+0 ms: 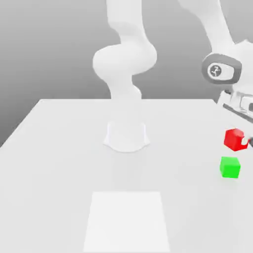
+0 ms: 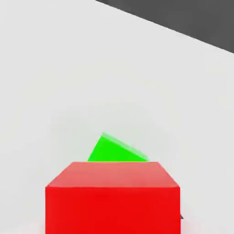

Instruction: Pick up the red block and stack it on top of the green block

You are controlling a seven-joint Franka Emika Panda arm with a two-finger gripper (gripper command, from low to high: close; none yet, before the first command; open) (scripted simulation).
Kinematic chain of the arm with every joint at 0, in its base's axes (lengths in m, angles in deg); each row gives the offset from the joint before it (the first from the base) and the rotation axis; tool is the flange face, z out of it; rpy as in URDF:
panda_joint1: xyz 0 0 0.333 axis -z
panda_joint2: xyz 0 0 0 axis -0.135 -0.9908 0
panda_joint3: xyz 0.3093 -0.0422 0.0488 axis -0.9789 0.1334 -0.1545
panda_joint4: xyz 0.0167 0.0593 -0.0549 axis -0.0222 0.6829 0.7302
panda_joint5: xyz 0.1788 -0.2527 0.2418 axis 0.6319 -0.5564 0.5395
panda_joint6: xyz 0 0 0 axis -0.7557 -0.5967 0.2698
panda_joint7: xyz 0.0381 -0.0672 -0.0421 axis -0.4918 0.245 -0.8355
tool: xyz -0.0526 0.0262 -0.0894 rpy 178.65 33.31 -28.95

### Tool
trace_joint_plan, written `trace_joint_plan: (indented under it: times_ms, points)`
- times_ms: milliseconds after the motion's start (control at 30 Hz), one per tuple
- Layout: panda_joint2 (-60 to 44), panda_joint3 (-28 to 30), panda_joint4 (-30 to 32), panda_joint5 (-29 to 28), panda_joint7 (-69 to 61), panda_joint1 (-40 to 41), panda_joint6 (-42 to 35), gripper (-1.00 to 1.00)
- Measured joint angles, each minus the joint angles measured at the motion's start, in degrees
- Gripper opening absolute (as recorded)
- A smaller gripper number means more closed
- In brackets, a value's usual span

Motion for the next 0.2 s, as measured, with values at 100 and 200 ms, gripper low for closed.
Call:
trace_joint_plan:
  times_ms: [100,200]
  points:
    - [-5.7,1.8,-0.2,-5.3,3.7,-0.6,5.2,1.00]
    - [-5.7,1.8,-0.2,-5.3,3.7,-0.6,5.2,1.00]
